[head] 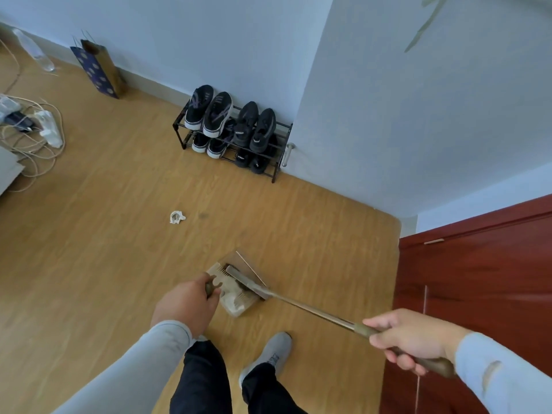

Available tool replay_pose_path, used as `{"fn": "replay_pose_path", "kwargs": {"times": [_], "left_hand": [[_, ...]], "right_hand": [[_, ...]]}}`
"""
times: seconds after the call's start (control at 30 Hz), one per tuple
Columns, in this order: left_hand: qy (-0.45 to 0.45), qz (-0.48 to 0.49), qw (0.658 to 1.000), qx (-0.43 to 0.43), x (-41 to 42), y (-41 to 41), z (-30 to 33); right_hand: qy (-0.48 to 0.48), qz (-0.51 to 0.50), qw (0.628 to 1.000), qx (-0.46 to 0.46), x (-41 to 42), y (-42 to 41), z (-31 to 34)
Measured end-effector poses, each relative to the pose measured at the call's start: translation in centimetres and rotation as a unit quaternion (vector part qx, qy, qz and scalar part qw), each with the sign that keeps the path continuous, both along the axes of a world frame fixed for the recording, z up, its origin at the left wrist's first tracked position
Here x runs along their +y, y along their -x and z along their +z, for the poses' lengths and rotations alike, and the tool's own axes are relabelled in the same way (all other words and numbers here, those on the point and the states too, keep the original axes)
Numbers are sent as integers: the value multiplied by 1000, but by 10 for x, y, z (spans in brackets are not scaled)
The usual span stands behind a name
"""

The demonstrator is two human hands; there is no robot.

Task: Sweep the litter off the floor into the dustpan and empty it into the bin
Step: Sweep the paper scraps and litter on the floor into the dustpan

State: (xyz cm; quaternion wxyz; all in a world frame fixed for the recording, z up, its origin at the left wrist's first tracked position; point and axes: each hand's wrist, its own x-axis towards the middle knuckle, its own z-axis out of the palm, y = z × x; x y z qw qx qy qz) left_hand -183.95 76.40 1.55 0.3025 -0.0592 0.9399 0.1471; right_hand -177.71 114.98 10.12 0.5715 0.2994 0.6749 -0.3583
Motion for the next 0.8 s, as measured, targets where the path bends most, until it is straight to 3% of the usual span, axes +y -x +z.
{"fn": "replay_pose_path", "kwargs": {"times": [0.2,0.5,0.63,0.8], "left_hand": [[-3,11,1000,-4,-21,-2,10],[16,65,998,-6,-65,37,15],[31,58,998,-10,-70,49,3],[40,45,998,-5,-69,47,0]], "right_hand": [[-32,-80,995,50,6,12,19],[-102,-33,985,135,-63,99,-52],[-116,41,987,101,-107,107,-95],[-116,182,974,70,-154,67,-88]]}}
